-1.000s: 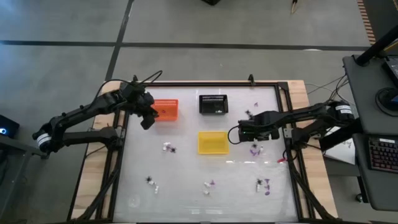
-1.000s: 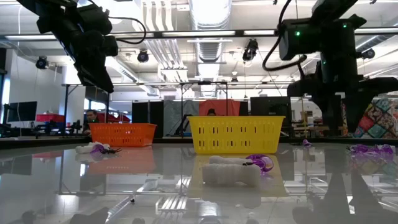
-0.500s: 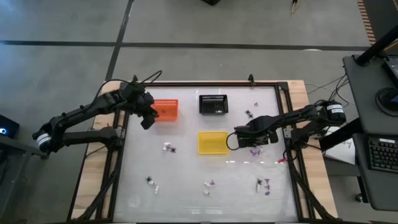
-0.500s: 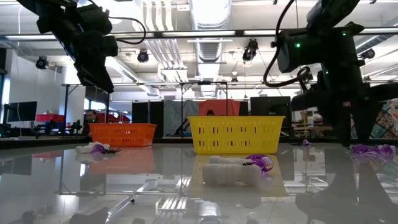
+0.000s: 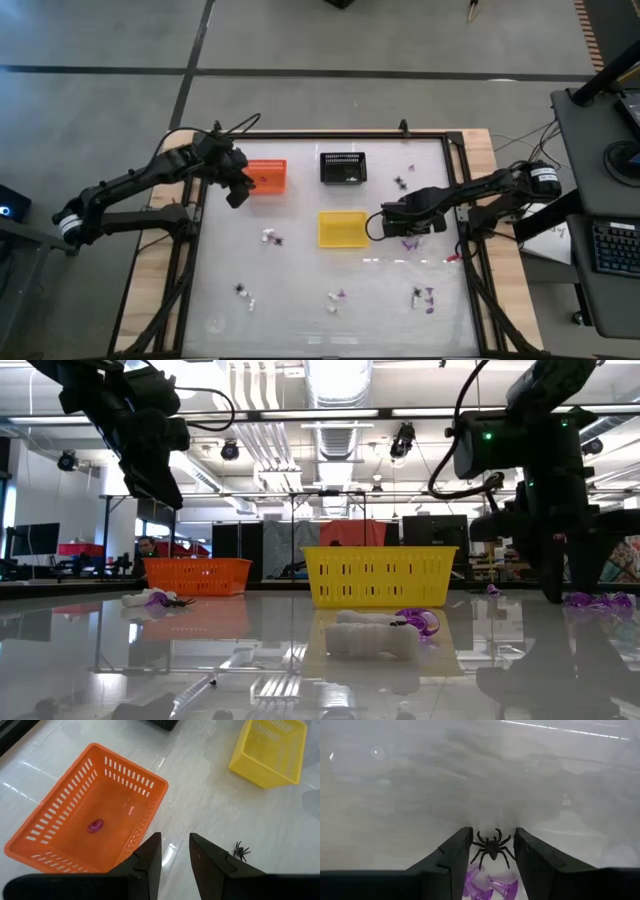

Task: Sort Halloween decoration
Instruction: Put the black spider toy into the yellow bin

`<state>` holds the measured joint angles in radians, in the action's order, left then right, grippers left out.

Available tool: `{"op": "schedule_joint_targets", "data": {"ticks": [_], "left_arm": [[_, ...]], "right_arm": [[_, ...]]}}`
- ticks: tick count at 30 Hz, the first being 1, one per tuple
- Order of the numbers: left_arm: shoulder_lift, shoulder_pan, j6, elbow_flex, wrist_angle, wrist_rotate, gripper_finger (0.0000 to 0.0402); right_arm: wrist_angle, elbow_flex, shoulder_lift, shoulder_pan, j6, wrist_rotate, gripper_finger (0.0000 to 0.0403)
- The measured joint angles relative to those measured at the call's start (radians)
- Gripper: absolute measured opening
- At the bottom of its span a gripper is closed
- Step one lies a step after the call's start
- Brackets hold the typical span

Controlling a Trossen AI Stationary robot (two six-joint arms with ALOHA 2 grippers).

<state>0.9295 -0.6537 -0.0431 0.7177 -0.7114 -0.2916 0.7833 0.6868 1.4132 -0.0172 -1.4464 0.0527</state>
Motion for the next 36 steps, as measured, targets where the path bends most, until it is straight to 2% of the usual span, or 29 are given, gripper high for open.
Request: {"op": "schedule_joint_targets", "data": {"ticks": [10, 20, 36], "left_arm": [[0.0, 0.0, 0.0, 0.0, 0.0, -0.001, 0.0082], [-0.002, 0.0, 0.0, 0.0, 0.0, -0.001, 0.0082], [-0.003, 0.0, -0.008, 0.0, 0.0, 0.0, 0.0082]], "right_arm": [[-0.011, 0.0, 0.0, 0.0, 0.019, 0.004, 0.0017], [0.01, 0.023, -0.017, 0.0, 0.034, 0.008, 0.0009], [0.043, 0.049, -0.161, 0.0, 0.034, 0.0, 0.0009]]}}
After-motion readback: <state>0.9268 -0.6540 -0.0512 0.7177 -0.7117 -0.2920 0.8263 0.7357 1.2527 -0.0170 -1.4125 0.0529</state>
